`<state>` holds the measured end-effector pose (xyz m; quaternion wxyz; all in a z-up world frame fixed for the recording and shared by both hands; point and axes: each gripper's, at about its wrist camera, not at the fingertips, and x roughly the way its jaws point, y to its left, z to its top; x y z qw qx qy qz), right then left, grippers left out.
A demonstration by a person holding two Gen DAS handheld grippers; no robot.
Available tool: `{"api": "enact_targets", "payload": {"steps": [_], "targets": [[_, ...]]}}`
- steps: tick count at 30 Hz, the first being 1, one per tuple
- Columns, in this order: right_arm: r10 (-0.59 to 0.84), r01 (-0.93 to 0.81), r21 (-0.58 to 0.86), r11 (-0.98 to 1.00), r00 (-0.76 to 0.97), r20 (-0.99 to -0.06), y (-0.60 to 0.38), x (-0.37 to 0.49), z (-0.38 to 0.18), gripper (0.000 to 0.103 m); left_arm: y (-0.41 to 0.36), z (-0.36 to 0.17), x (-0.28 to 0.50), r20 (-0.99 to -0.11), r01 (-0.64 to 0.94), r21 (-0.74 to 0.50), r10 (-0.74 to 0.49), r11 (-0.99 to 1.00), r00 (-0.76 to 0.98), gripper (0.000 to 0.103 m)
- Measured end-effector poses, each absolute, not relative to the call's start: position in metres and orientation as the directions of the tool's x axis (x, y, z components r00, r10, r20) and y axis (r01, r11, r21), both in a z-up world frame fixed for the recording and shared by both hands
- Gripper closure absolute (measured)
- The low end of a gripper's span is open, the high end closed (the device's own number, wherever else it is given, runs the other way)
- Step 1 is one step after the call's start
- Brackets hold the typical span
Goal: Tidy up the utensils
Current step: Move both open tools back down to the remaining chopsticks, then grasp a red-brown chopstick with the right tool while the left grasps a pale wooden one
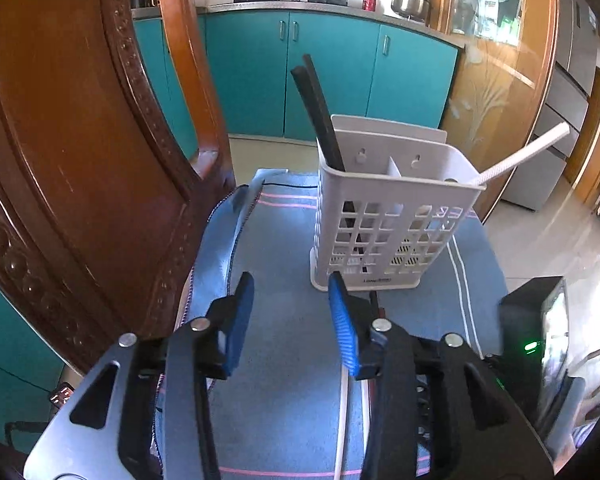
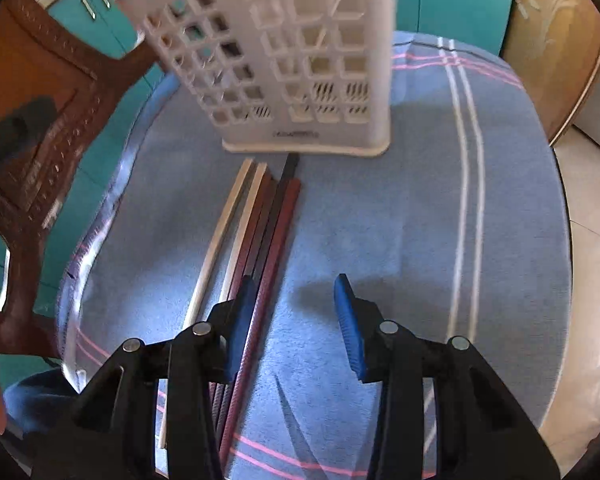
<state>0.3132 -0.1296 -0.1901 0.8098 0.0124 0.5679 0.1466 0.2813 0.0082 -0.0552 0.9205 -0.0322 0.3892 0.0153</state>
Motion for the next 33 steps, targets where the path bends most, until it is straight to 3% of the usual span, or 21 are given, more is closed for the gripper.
{"api": "enact_targets", "payload": {"steps": [6, 17, 23, 25, 26, 33], "targets": [[0.187, -0.264, 0.093, 0.960, 0.358, -0.915, -0.109, 0.307, -0.198, 0.062, 0.013, -0.070, 0.285, -0.760, -0.074, -0.039, 0.019, 0.996, 0.650, 0.060], [0.208, -0.241, 0.141, 0.960, 0.285, -0.936, -0.129, 0.325, -0.195, 0.067, 0.024, -0.094, 0.288, -0.813, -0.081, -0.004, 0.044, 0.997, 0.580, 0.055], [0.125, -0.276, 0.025, 0.961, 0.353, -0.927, -0.112, 0.321, -0.199, 0.067, 0.016, -0.102, 0.291, -0.832, -0.038, 0.007, 0.027, 0.999, 0.553, 0.050], [0.100, -0.288, -0.013, 0.958, 0.375, -0.922, -0.103, 0.319, -0.200, 0.074, 0.013, -0.109, 0.292, -0.847, -0.020, 0.000, 0.011, 1.000, 0.532, 0.050], [0.109, -0.279, 0.003, 0.960, 0.365, -0.925, -0.106, 0.321, -0.199, 0.091, 0.012, -0.113, 0.293, -0.855, -0.011, -0.005, 0.001, 1.000, 0.518, 0.050], [0.122, -0.145, 0.079, 0.986, 0.317, -0.940, -0.153, 0.332, -0.197, 0.096, -0.001, -0.140, 0.299, -0.892, 0.055, -0.047, -0.067, 0.997, 0.446, 0.050]]}}
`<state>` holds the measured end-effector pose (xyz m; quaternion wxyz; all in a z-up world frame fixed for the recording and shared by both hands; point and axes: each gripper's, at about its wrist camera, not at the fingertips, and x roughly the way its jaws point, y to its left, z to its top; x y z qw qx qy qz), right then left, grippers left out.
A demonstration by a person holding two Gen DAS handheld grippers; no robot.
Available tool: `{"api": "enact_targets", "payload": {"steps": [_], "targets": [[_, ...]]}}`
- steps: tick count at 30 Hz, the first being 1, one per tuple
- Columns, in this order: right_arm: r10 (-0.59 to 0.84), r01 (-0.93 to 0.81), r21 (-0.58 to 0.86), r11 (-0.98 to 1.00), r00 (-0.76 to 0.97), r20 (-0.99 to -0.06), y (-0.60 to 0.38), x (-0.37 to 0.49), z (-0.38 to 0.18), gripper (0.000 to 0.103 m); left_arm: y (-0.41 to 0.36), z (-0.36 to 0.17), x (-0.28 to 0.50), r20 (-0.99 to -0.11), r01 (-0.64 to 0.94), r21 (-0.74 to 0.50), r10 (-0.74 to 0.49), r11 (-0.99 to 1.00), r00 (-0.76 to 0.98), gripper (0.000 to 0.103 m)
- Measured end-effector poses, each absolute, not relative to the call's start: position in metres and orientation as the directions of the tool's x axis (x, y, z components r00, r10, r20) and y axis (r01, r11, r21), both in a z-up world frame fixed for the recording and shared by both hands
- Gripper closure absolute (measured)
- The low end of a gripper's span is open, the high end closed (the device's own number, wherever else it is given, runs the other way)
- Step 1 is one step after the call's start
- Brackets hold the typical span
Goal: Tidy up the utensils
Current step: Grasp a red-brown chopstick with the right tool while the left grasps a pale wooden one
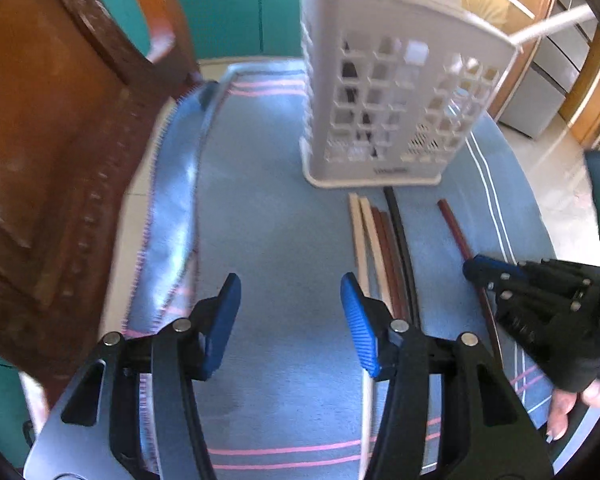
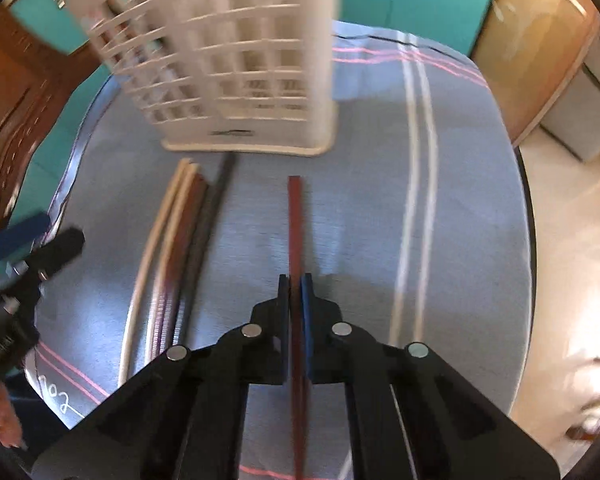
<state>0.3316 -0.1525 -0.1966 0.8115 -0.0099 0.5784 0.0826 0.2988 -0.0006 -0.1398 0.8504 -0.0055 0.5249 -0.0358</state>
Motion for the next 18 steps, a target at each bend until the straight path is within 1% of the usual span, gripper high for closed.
{"api": "enact_targets", "payload": {"steps": [3, 7, 9, 10, 15, 18], "targets": [[0.171, -0.118, 0.141, 0.983, 0.306, -0.936, -0.164, 0.334, -0.197, 0.096, -0.014, -0.148, 0.301, -0.901, 0.092, -0.044, -0.079, 0.995, 0.427, 0.050], [0.164, -0.112, 0.134, 0.985, 0.333, -0.929, -0.170, 0.334, -0.192, 0.095, -0.031, -0.165, 0.306, -0.917, 0.122, 0.003, -0.046, 0.993, 0.397, 0.050], [0.166, -0.115, 0.134, 0.984, 0.330, -0.930, -0.175, 0.337, -0.190, 0.094, -0.033, -0.170, 0.308, -0.921, 0.124, 0.009, -0.040, 0.992, 0.387, 0.046], [0.166, -0.117, 0.135, 0.984, 0.328, -0.930, -0.173, 0.339, -0.188, 0.094, -0.033, -0.173, 0.308, -0.926, 0.120, 0.015, -0.031, 0.993, 0.376, 0.048], [0.143, -0.116, 0.109, 0.987, 0.339, -0.930, -0.170, 0.336, -0.192, 0.084, -0.023, -0.175, 0.306, -0.928, 0.074, 0.026, -0.004, 0.997, 0.372, 0.049], [0.134, -0.128, 0.095, 0.987, 0.338, -0.932, -0.173, 0.334, -0.190, 0.079, -0.024, -0.177, 0.307, -0.928, 0.079, 0.030, -0.001, 0.996, 0.374, 0.049]]}}
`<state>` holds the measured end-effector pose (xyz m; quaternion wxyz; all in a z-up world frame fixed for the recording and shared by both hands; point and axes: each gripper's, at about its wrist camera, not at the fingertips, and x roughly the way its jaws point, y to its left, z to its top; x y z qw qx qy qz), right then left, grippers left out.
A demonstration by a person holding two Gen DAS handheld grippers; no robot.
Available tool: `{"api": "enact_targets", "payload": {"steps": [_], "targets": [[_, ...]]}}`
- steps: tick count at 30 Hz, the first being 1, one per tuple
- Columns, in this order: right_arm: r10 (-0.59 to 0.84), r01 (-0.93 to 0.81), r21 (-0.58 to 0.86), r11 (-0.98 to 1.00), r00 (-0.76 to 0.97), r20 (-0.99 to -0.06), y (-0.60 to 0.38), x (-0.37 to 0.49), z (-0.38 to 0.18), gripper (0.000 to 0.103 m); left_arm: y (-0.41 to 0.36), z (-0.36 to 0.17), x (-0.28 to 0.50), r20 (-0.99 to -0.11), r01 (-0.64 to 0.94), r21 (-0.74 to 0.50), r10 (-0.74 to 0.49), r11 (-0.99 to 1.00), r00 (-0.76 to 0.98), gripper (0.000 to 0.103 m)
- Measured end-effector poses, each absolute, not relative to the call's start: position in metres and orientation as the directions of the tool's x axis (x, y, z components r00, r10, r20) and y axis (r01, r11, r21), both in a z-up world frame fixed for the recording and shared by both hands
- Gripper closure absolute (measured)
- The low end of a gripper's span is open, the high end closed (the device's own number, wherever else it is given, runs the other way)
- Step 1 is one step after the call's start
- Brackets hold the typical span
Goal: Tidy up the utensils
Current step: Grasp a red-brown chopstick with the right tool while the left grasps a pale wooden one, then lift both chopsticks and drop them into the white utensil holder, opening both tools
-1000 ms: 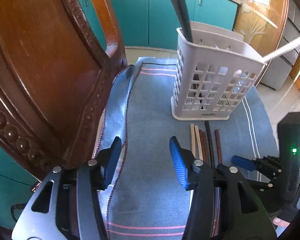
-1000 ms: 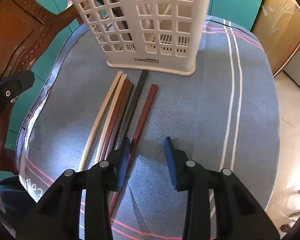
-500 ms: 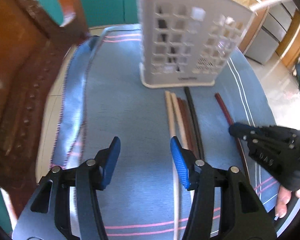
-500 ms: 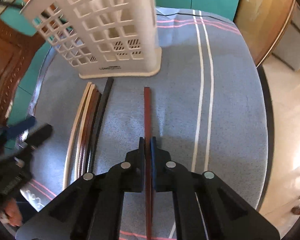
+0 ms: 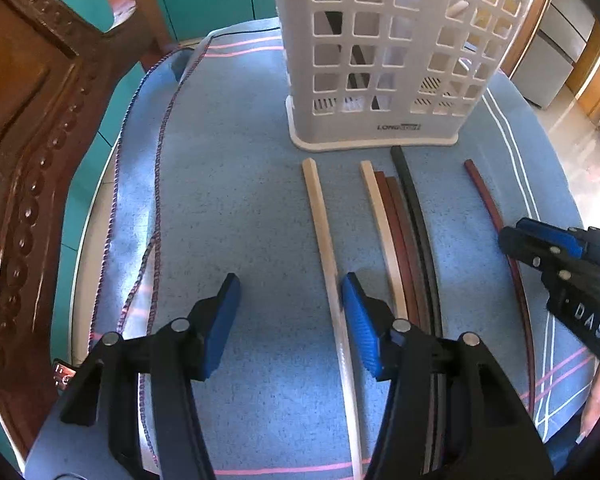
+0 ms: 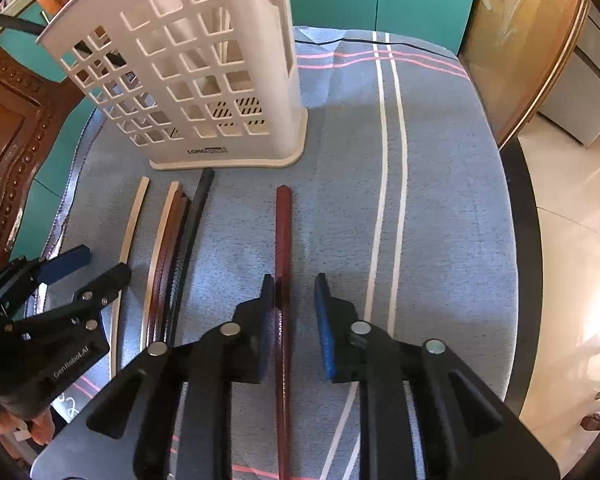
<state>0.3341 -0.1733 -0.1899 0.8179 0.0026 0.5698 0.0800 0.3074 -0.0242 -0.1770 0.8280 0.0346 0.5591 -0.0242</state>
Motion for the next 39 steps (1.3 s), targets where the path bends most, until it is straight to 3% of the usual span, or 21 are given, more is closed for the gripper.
{"api": "enact_targets", "payload": {"steps": [7, 9, 13, 25, 28, 30, 34, 39], "targets": [[0.045, -0.173, -0.022, 0.985, 0.374, -0.926, -0.150, 0.336, -0.202, 0.078, -0.031, -0.177, 0.319, -0.924, 0.060, 0.031, 0.006, 0.998, 0.383, 0.048], [0.056, -0.175, -0.011, 0.984, 0.373, -0.926, -0.150, 0.336, -0.202, 0.088, -0.034, -0.177, 0.318, -0.924, 0.054, 0.012, -0.009, 0.998, 0.383, 0.051], [0.076, -0.184, 0.007, 0.983, 0.373, -0.925, -0.150, 0.335, -0.202, 0.095, -0.031, -0.176, 0.326, -0.924, 0.059, -0.005, -0.027, 0.998, 0.381, 0.055], [0.068, -0.194, -0.011, 0.981, 0.394, -0.917, -0.140, 0.339, -0.199, 0.086, -0.024, -0.180, 0.331, -0.923, 0.052, -0.008, -0.027, 0.999, 0.384, 0.047], [0.070, -0.192, -0.008, 0.981, 0.394, -0.916, -0.135, 0.338, -0.198, 0.087, -0.023, -0.180, 0.330, -0.921, 0.046, -0.024, -0.040, 0.999, 0.386, 0.054], [0.070, -0.192, -0.008, 0.981, 0.397, -0.915, -0.134, 0.336, -0.198, 0.095, -0.025, -0.178, 0.329, -0.918, 0.048, -0.023, -0.040, 0.999, 0.395, 0.066], [0.093, -0.191, 0.017, 0.982, 0.400, -0.912, -0.134, 0.336, -0.199, 0.096, -0.024, -0.177, 0.329, -0.914, 0.045, -0.023, -0.039, 0.999, 0.403, 0.094], [0.122, -0.190, 0.041, 0.981, 0.437, -0.891, -0.146, 0.331, -0.181, 0.097, -0.019, -0.169, 0.325, -0.904, 0.014, -0.030, -0.033, 0.999, 0.426, 0.096]]}}
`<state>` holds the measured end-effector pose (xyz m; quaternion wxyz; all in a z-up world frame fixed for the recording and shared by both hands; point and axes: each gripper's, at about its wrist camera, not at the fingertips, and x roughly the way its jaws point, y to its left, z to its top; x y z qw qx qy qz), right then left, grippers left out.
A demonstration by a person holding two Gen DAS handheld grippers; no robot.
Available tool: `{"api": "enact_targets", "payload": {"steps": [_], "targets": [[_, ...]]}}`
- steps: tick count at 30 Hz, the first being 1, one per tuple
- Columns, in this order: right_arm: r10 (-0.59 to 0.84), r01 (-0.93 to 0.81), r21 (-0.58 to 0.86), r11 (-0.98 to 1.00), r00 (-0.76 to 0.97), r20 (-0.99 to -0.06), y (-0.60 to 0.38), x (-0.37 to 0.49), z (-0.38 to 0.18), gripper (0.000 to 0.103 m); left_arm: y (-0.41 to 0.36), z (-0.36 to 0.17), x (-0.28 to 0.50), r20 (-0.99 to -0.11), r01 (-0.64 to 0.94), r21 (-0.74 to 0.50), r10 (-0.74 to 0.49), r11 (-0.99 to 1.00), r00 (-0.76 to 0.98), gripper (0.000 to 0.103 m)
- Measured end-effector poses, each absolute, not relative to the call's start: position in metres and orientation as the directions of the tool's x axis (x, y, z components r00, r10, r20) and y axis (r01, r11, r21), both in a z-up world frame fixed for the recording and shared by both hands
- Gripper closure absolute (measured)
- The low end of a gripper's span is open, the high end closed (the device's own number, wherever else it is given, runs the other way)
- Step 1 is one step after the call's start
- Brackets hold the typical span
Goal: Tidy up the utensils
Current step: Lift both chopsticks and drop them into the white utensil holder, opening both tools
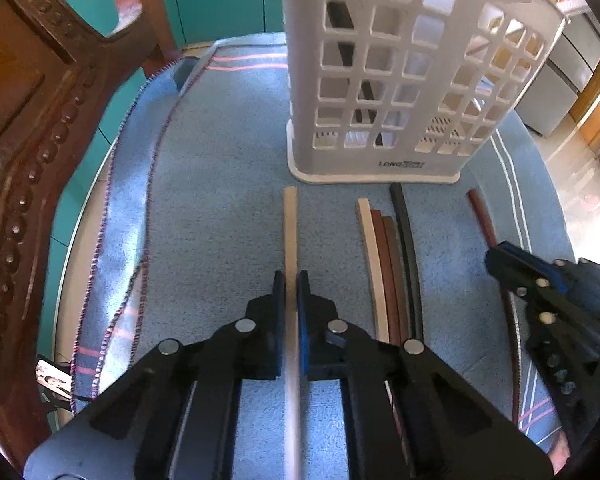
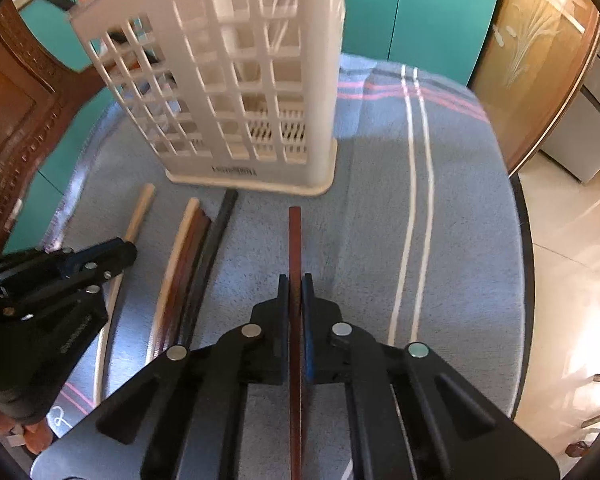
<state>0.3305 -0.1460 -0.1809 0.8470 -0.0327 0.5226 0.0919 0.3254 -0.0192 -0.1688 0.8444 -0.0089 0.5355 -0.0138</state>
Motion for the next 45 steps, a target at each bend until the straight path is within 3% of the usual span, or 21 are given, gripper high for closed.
{"api": "enact_targets", "payload": {"steps": [10, 16, 21, 28, 31, 36, 45], "targets": [[0.277, -0.248, 0.155, 0.956, 0.601, -0.750, -0.174, 0.288, -0.091, 0.097, -0.006, -0.082, 0.274, -0.773, 0.049, -0.072, -0.086, 0.996, 0.628, 0.096], [0.368, -0.279, 0.239, 0.930, 0.694, -0.619, -0.203, 0.255, -0.031, 0.096, -0.004, -0.008, 0.235, -0.627, 0.093, -0.132, -0.156, 0.987, 0.763, 0.096], [0.398, -0.283, 0.297, 0.912, 0.782, -0.480, -0.204, 0.256, 0.020, 0.096, -0.001, 0.071, 0.221, -0.450, 0.151, -0.158, -0.207, 0.976, 0.869, 0.096], [0.356, -0.249, 0.370, 0.895, 0.899, -0.256, -0.211, 0.273, 0.079, 0.096, 0.013, 0.124, 0.252, -0.255, 0.086, -0.237, -0.147, 0.968, 0.956, 0.096], [0.267, -0.177, 0.362, 0.915, 0.940, -0.215, -0.209, 0.284, 0.077, 0.096, 0.016, 0.109, 0.276, -0.260, 0.002, -0.229, -0.063, 0.974, 0.963, 0.096], [0.208, -0.104, 0.381, 0.919, 0.947, -0.244, -0.205, 0.310, 0.052, 0.096, 0.018, 0.076, 0.315, -0.361, -0.034, -0.227, -0.051, 0.973, 0.931, 0.096], [0.240, -0.124, 0.347, 0.930, 0.919, -0.313, -0.193, 0.329, 0.018, 0.096, 0.007, 0.033, 0.335, -0.457, -0.056, -0.175, -0.031, 0.983, 0.889, 0.096]]}}
